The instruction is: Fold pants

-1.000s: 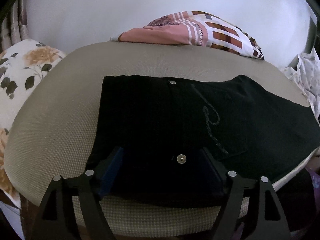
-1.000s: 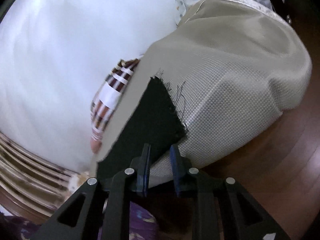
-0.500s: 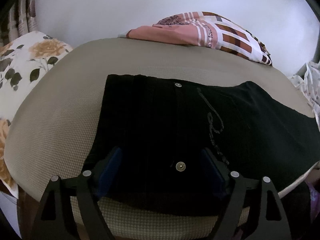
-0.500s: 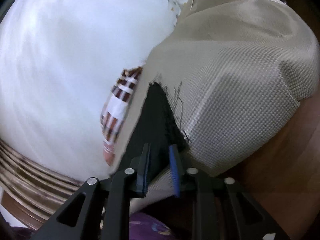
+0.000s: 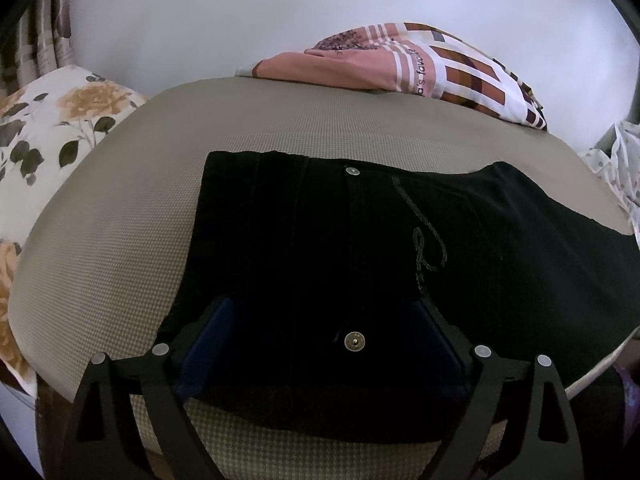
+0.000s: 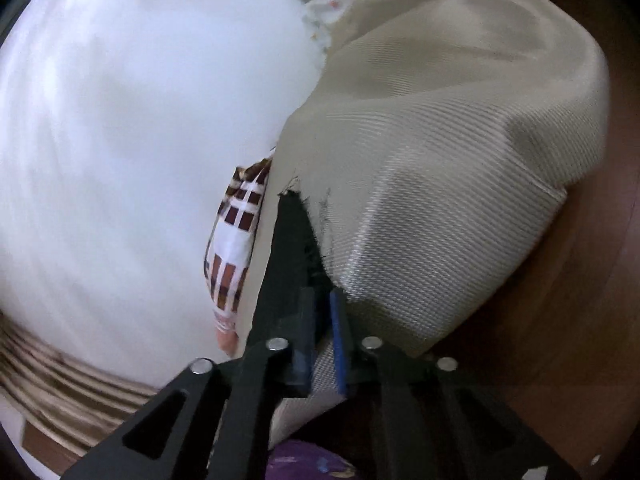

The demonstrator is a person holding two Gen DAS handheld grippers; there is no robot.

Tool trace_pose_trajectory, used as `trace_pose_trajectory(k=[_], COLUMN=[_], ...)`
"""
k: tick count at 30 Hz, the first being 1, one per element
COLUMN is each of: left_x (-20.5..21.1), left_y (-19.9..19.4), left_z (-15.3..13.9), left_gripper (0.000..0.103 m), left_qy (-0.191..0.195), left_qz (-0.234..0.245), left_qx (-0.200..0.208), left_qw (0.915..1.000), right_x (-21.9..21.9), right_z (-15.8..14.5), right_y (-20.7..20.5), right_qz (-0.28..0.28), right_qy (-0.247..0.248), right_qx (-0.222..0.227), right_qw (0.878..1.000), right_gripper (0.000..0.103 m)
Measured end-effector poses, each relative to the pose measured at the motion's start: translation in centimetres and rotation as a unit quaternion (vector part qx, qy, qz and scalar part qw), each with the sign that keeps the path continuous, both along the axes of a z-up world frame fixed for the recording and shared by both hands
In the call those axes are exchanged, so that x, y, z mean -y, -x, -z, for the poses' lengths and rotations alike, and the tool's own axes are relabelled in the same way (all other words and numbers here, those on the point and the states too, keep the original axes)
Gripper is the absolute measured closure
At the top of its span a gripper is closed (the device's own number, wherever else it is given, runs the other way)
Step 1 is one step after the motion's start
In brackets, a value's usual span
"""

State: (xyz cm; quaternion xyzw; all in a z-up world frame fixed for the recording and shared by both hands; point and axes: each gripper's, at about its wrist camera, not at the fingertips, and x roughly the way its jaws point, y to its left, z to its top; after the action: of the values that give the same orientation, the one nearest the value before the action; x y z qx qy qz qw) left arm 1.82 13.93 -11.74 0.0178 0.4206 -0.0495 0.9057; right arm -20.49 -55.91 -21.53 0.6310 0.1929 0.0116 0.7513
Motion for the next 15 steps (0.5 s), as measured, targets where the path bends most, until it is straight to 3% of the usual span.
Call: trace_pose_trajectory(k=[1,2,6,9,10,12,15], left_x=[0.0,0.0,0.0,0.0,0.0,0.0,0.3], left_y=[0.0,0.0,0.0,0.0,0.0,-0.1,0.0], left_z=[0.0,0.0,0.0,0.1,0.1,0.1,0.1], left_gripper=[0.012,0.012,0.01,0.009,0.009,0.009,0.009], left_qy=[0.001,0.002,0.001,0.001,0.001,0.001,-0.002], left_qz=[0.0,-0.001,-0.002,-0.005,-0.005,-0.004,-0.004], left_qx=[0.0,0.0,0.002,0.003,0.003,0.003,0.005], left_qw=[1.0,1.0,1.0,1.0,1.0,1.0,1.0], right_x=[-0.1,-0.2,-1.1,-2.0,-2.4,-3.3,-4.0], right_z=[0.2,0.2,-0.3,-0.4,-0.5,-1.6,-2.9], right_y=[-0.1,-0.2,-1.8,-3.5,-3.8,-4.4,-4.5], right_qz=[-0.002,-0.005,-0.019,-0.042,-0.047,-0.06,-0.059], right_qy=[-0.007,-0.011,-0.003,-0.002,-0.002,0.015,0.046], right_qx=[0.004,0.007,0.015,0.01,0.012,0.019,0.018], right_qw=[1.0,1.0,1.0,0.999,0.999,0.998,0.997], right_gripper=[0.067,0.062,0.061,0.067,0.08,0.091,0.092])
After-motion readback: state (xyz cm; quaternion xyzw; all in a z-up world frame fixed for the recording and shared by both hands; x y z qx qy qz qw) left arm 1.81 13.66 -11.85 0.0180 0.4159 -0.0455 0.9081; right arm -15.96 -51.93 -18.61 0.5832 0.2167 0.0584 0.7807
